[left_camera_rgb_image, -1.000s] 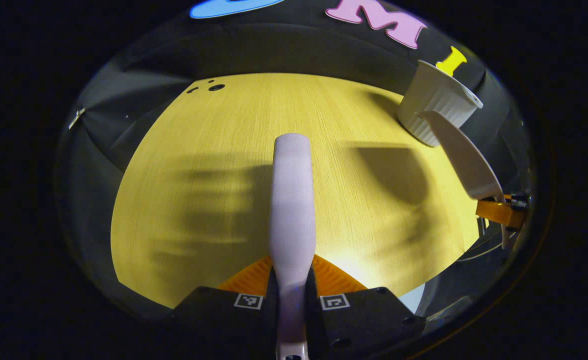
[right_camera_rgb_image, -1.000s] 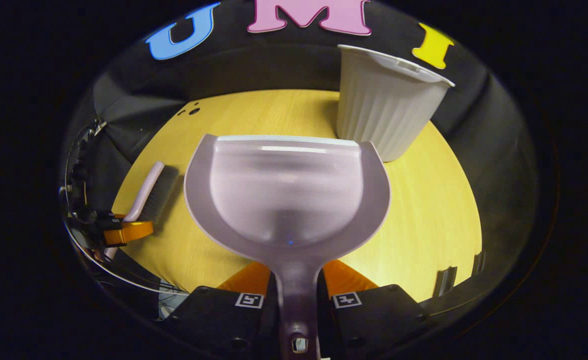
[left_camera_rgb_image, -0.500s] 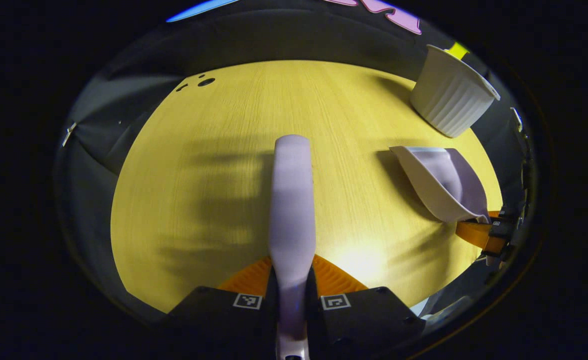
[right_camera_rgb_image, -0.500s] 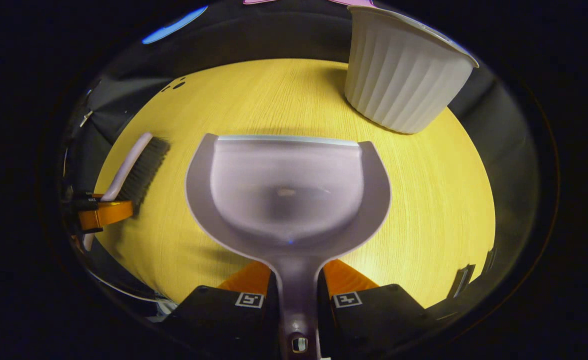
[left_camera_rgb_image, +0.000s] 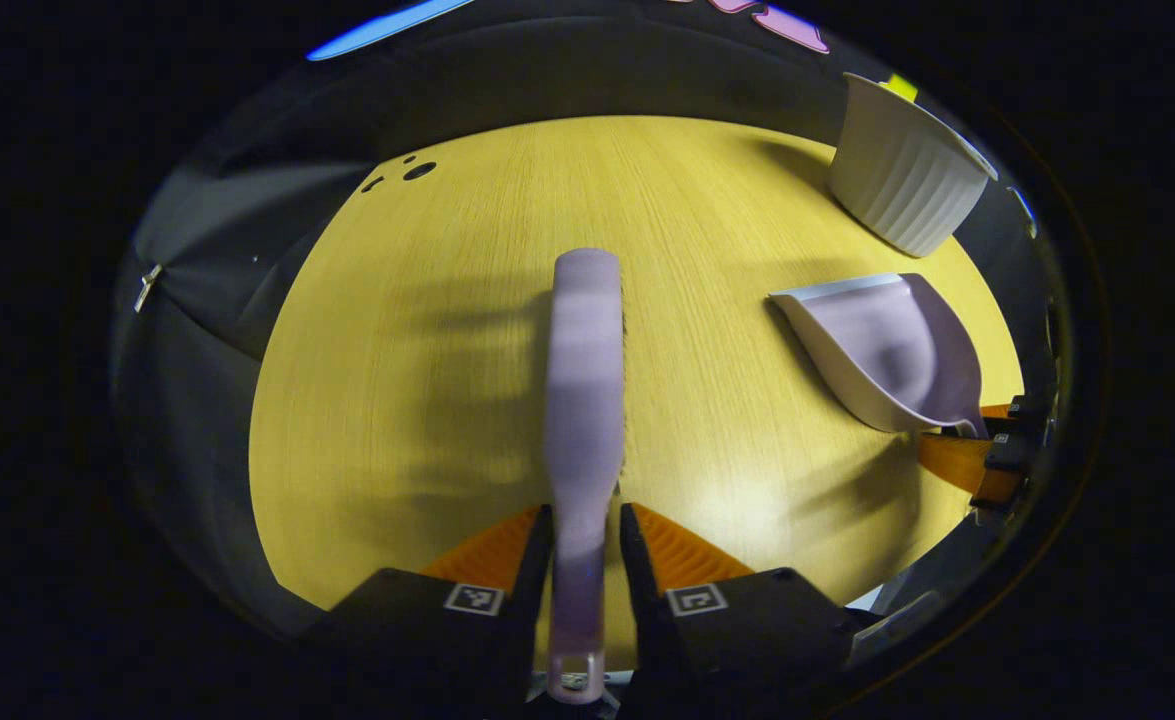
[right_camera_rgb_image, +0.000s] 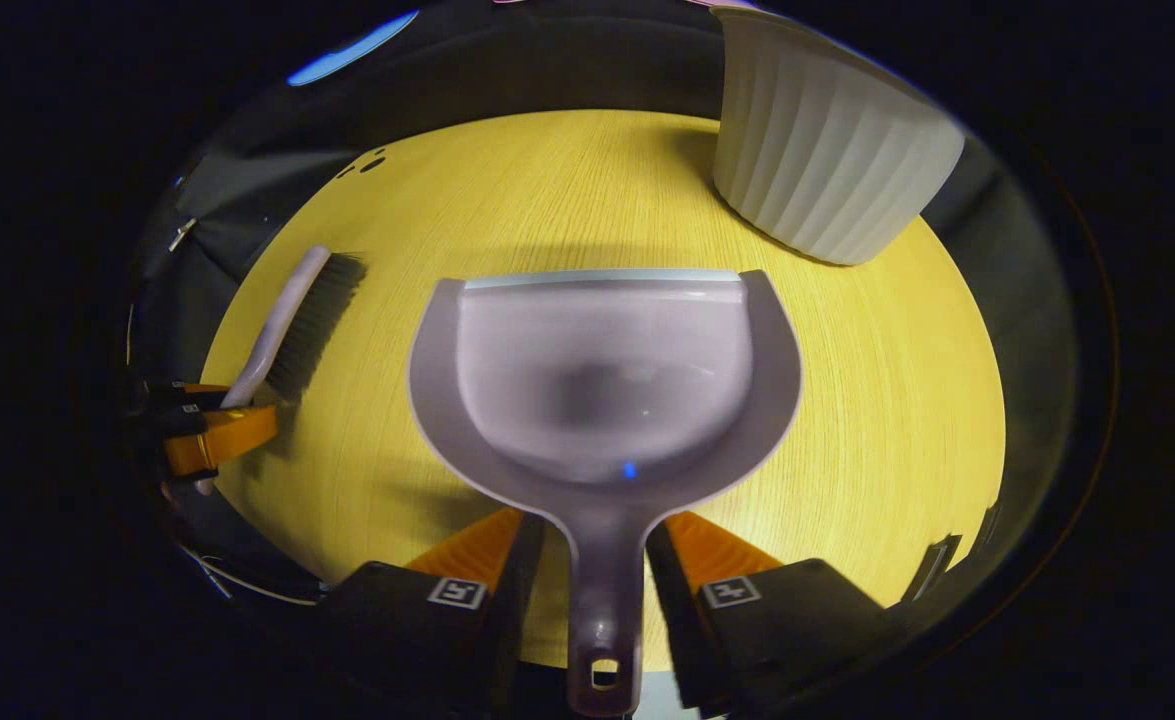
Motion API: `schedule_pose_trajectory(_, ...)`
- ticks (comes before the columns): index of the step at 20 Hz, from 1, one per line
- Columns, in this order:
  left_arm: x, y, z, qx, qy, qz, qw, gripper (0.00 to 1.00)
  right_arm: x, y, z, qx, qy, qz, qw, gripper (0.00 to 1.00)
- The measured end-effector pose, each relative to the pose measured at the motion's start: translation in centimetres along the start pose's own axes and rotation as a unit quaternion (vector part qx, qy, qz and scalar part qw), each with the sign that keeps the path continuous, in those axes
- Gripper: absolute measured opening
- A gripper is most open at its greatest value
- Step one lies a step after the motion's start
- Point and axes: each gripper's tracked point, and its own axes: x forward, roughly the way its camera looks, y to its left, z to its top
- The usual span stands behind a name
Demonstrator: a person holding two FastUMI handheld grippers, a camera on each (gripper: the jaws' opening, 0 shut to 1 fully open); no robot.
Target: Pick up the small broom and dustpan from the desktop, sweep the trash into the dustpan with the broom, and then empty the trash into the garbage bin.
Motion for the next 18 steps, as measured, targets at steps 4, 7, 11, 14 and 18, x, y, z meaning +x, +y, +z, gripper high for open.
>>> schedule_pose_trajectory(4, -2.9, -1.2, 0.1, -0.022, -0.034, -0.026, 0.999, 0.96, -3.4, -0.3, 1.5, 0.013, -0.041, 0.005, 0.999, 1.00)
schedule_pose_trajectory(7, -6.8, -0.7, 1.9, -0.012, -0.112, -0.010, 0.994, 0.96, -8.6, -0.8, 4.6, 0.025, -0.138, -0.008, 0.990, 1.00)
schedule_pose_trajectory(11, -13.5, -0.9, 5.2, -0.009, -0.253, -0.007, 0.967, 0.96, -15.3, -1.1, 8.5, 0.017, -0.281, -0.042, 0.959, 0.99)
schedule_pose_trajectory(14, -18.6, -0.8, 6.6, -0.007, -0.340, 0.002, 0.940, 0.96, -20.0, -0.1, 10.0, 0.015, -0.350, -0.044, 0.936, 1.00)
schedule_pose_trajectory(18, -24.2, -0.7, 6.4, -0.005, -0.422, 0.001, 0.906, 0.96, -25.9, 2.6, 10.7, 0.011, -0.427, -0.024, 0.904, 0.99)
